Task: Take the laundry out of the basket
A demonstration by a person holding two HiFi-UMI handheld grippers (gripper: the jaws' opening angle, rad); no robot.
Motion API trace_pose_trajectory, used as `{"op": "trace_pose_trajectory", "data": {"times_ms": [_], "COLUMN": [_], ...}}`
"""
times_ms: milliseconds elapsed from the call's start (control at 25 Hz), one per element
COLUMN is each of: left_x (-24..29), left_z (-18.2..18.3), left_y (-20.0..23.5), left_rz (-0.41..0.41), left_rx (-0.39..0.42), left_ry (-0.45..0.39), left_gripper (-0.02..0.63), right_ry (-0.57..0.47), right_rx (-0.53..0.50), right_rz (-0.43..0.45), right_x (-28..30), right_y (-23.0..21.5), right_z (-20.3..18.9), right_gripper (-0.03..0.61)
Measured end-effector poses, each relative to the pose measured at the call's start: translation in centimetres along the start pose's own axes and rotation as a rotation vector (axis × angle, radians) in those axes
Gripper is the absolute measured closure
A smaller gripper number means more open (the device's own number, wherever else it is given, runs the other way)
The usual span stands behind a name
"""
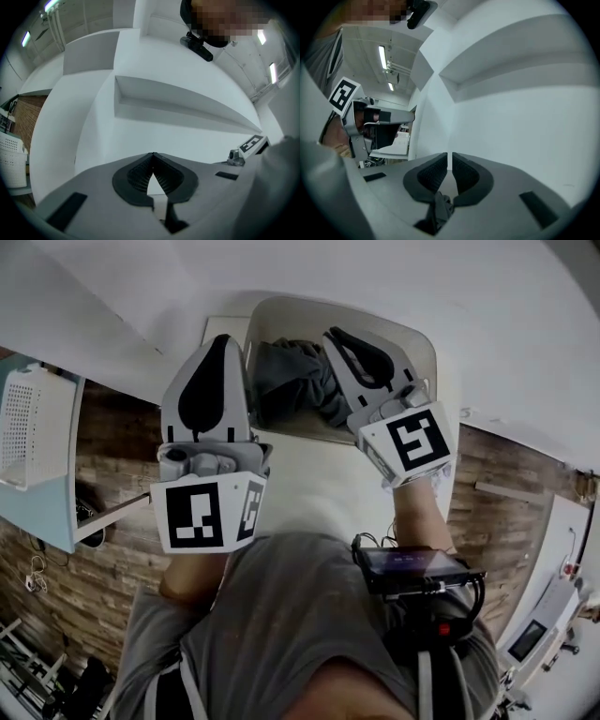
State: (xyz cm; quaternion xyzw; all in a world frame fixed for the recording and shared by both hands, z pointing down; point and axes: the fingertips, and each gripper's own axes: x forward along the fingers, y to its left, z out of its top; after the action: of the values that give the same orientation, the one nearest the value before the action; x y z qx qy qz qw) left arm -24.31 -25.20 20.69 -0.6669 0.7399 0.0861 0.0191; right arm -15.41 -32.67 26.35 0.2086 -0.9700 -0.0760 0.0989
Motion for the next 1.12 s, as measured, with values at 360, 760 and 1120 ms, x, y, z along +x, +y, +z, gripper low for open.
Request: {"op": "trace_pose_trajectory", "data": {"times_ms": [360,760,1120], "left_x": [1.8,3.8,3.3], "left_z": [-3.1,-5.9,-7.1], "left_y": [4.8,6.5,7.7], "left_rz": [0.051,0.067,0.083], "left_rx": [-0.078,-0.176,-0.221], "left_ry": [0.044,0.073,0.083], "left_gripper": [0.606,0.606,0.606], "right_ry": [0.147,0.408,0.585], "right_rx": [0.024,0.001,-0.038], "right_rz": [0.164,0.323,0.342], "right_x": [5.2,7.5,8.0], "right_y": [2.6,3.8,5.2], "right_z": [-6.7,-14.7,-20.1], "right_gripper": [0.436,0.184,0.166]}}
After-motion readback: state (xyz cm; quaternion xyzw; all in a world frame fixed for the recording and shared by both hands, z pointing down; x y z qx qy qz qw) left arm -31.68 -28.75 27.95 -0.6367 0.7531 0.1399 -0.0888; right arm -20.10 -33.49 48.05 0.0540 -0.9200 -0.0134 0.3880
